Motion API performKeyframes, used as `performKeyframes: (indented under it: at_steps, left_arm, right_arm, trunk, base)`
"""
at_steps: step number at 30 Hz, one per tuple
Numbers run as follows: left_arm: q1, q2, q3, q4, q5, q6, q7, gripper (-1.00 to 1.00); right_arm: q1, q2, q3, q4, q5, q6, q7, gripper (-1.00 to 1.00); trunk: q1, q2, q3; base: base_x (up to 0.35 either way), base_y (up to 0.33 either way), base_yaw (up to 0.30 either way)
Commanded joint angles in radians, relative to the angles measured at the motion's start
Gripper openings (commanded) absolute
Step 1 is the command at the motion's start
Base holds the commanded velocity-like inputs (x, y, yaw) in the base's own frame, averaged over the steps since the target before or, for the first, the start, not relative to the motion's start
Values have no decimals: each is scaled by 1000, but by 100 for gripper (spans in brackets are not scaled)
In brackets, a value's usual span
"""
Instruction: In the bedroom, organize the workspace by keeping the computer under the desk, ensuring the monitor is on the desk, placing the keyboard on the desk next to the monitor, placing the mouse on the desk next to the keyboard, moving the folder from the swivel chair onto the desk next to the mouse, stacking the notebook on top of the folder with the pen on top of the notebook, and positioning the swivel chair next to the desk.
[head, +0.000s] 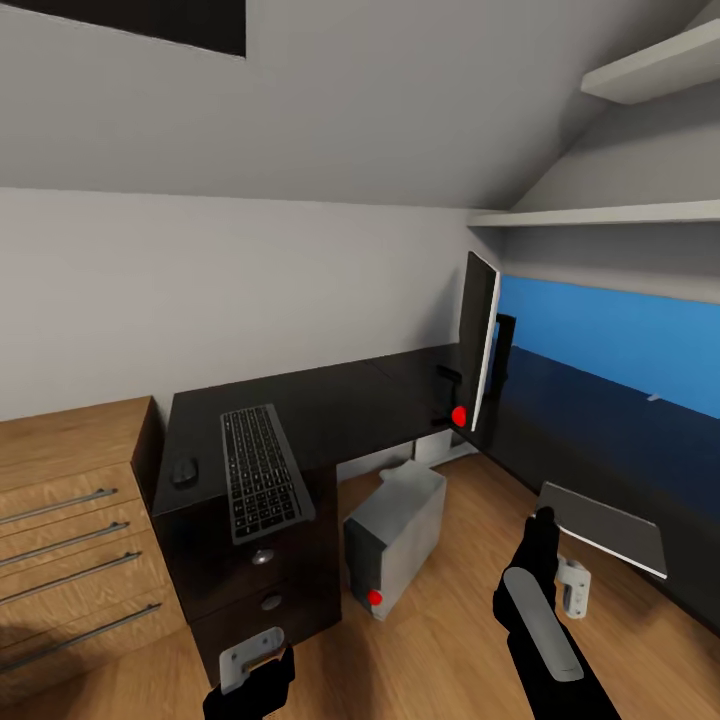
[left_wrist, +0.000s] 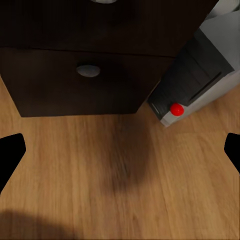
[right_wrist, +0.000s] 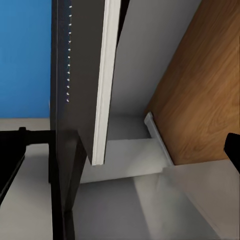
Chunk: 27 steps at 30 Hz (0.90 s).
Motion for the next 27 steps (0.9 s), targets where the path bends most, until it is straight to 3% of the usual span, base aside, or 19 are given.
performKeyframes:
  at_steps: [1, 27]
  left_arm:
    - [0, 0, -1, -2, 6, 3, 5, 100]
    - [0, -1, -1, 0, 6, 4, 6, 100]
  right_arm:
    - [-1, 0, 1, -1, -2, -4, -3, 100]
    - [-1, -9, 0, -4, 6, -6, 0, 100]
  trunk:
    - [0, 0, -1]
    - [0, 0, -1]
  base:
    - [153, 53, 0]
    - [12, 4, 0]
